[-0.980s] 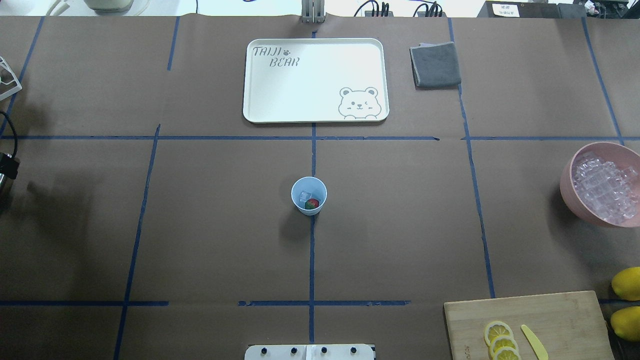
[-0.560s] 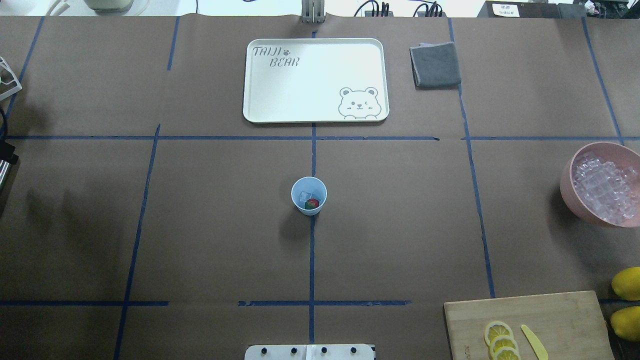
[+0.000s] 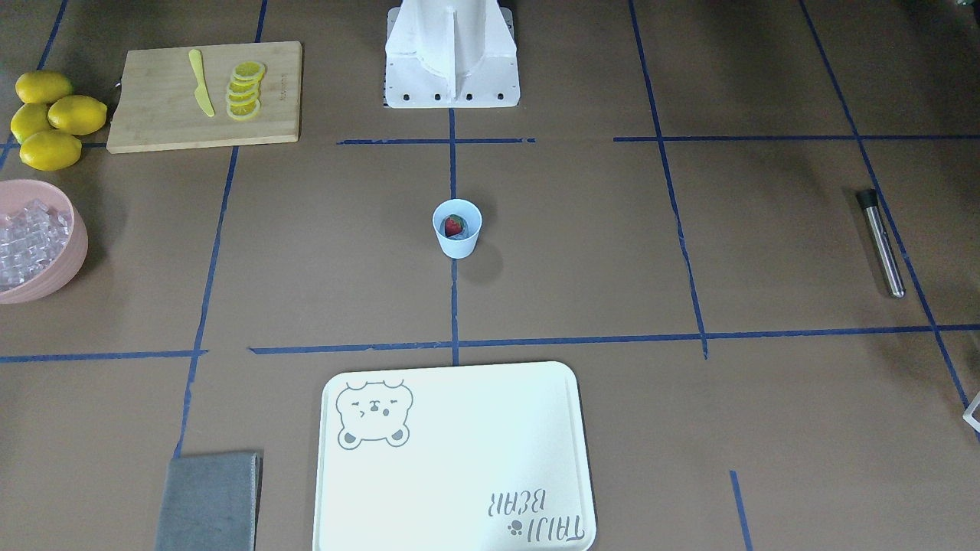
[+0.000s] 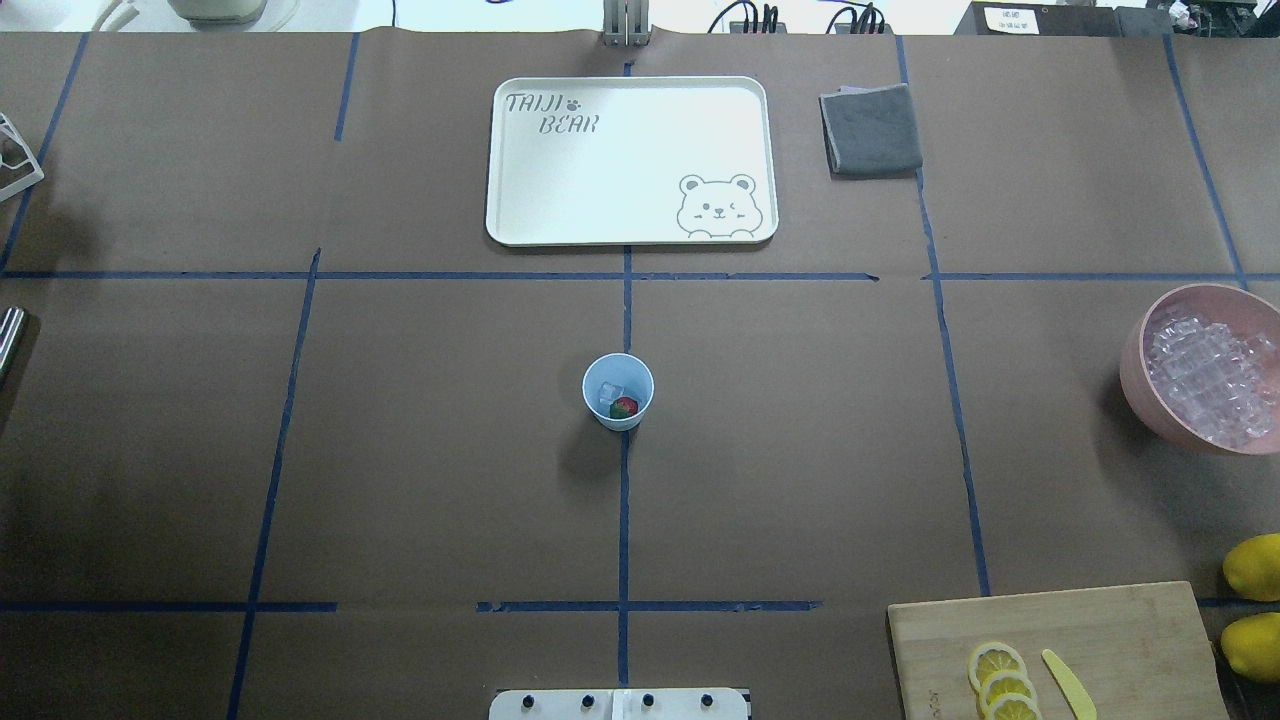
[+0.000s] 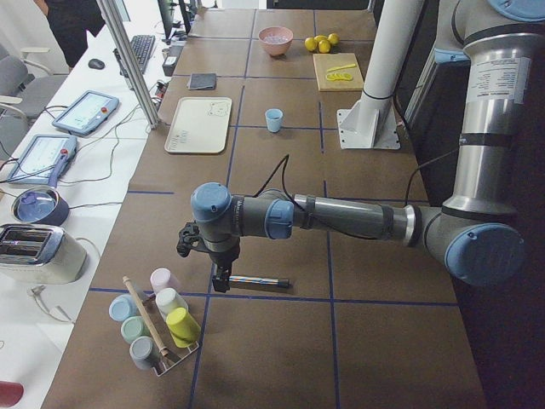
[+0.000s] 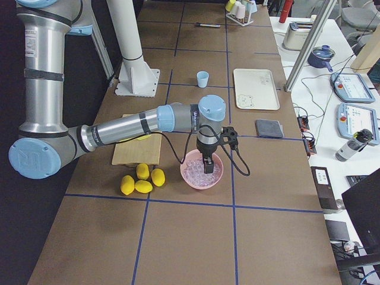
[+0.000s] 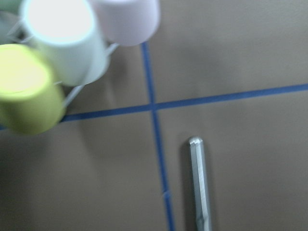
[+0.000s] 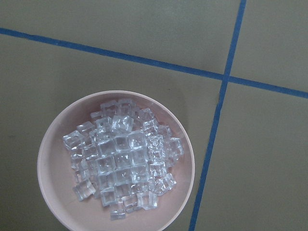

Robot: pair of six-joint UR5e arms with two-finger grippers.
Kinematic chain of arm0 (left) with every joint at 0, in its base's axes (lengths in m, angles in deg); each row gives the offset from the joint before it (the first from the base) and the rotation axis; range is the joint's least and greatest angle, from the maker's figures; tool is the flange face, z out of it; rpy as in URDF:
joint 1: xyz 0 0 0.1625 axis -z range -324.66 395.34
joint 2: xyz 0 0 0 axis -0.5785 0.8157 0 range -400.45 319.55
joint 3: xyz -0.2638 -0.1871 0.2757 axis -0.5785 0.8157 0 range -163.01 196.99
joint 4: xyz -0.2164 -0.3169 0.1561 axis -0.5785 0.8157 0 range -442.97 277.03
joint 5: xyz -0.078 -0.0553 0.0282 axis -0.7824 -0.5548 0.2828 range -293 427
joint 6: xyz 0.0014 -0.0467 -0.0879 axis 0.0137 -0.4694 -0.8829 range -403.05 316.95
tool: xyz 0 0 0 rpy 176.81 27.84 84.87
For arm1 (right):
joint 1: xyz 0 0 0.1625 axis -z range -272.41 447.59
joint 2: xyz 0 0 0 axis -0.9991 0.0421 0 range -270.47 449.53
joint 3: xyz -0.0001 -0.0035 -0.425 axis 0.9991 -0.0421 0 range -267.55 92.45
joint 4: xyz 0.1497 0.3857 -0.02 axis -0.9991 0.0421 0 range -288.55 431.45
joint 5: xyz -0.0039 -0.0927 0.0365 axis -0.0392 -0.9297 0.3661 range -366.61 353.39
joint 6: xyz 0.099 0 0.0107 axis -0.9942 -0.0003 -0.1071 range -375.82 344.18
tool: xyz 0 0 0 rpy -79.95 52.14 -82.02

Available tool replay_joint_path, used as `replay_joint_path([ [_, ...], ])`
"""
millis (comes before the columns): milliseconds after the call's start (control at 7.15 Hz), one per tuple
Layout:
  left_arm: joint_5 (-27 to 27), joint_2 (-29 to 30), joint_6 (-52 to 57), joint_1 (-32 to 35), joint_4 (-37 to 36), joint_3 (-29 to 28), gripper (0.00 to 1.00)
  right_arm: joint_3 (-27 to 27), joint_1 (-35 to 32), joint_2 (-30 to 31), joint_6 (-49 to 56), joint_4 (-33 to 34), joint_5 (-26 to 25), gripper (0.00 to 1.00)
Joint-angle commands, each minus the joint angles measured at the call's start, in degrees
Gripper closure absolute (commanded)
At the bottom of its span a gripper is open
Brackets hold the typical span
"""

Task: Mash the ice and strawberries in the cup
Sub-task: 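Lower the muddler onto the table and release it with the left gripper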

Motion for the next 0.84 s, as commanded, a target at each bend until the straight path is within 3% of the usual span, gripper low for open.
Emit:
replay_joint_path([
  [0, -5.7, -0.5, 0.8, 2.8, -6.2, 0.3, 0.00, -1.5, 0.0, 0.3, 0.4, 0.1, -0.4, 0.00],
  [420, -6.9, -2.0, -4.3, 2.8, -6.3, 3.2, 0.00, -3.6, 0.0, 0.7, 0.5, -0.6, -0.4, 0.00],
  [700, -6.8, -2.2, -4.4, 2.9, -5.9, 3.2, 0.00, -5.3, -0.1, 2.5, 6.0, -1.0, -0.5, 0.00],
])
